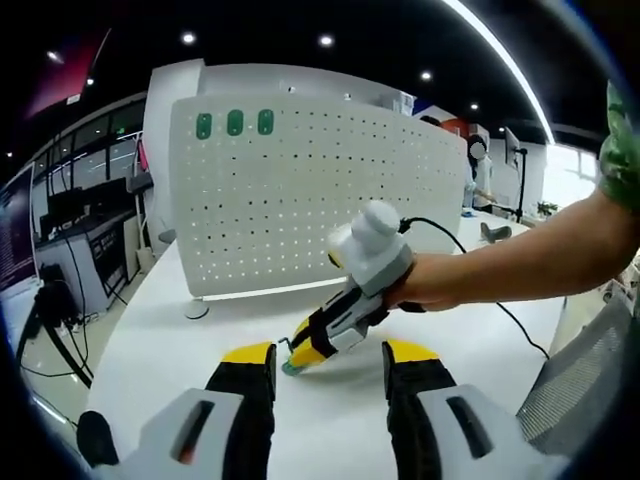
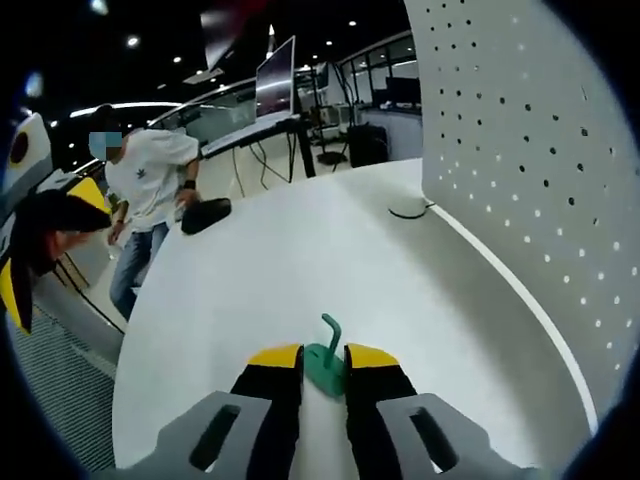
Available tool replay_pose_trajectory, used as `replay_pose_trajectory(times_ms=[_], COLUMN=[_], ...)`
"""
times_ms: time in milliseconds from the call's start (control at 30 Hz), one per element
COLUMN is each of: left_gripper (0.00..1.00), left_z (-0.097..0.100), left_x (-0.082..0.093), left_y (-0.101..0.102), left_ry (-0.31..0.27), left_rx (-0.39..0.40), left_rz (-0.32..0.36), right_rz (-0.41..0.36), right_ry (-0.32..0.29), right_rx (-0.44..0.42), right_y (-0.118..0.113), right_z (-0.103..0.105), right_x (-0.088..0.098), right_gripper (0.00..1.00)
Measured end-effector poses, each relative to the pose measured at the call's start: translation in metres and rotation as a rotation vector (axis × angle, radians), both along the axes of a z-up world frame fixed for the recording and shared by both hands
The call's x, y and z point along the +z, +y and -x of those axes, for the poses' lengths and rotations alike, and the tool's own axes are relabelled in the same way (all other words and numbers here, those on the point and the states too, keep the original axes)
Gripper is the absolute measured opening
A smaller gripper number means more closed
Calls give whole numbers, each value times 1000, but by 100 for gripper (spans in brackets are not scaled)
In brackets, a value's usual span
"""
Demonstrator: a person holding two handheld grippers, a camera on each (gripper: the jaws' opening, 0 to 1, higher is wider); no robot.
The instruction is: Insert the hook assembly into the mounting plate slot until the hook locks in place.
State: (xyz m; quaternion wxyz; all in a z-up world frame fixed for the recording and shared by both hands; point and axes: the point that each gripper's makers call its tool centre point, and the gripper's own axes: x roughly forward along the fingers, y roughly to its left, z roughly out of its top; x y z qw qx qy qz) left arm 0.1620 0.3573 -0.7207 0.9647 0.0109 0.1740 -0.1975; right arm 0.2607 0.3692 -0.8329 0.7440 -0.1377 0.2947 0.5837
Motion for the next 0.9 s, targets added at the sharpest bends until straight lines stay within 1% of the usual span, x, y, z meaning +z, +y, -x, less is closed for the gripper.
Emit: replay_pose_trajectory(times_ms=[167,300,367,567,733,900], left_gripper=[43,43,43,42,42,42], left_z=[0,0,0,1,1,1], left_x=[0,-1,-1,-1,-1,-1], left_y=[0,-1,-1,-1,-1,-2], left_ry=[2,3,3,4,4,3], left_rx=[-4,-6,-6,-8,-9,-11], left_rz=[-2,-1,-2,-3,-5,-6], right_rz=[-2,13,10,7,-1,18], right_ry=[-17,-32,-34,-40,-38,-32], right_rx=[9,32,37,42,28,39], right_y=[3,3,3,3,0,-3], right_z=[-4,-4,-4,-3,-1,5], right_x=[5,6,6,10,15,15], right_gripper=[14,11,7,3,2,2])
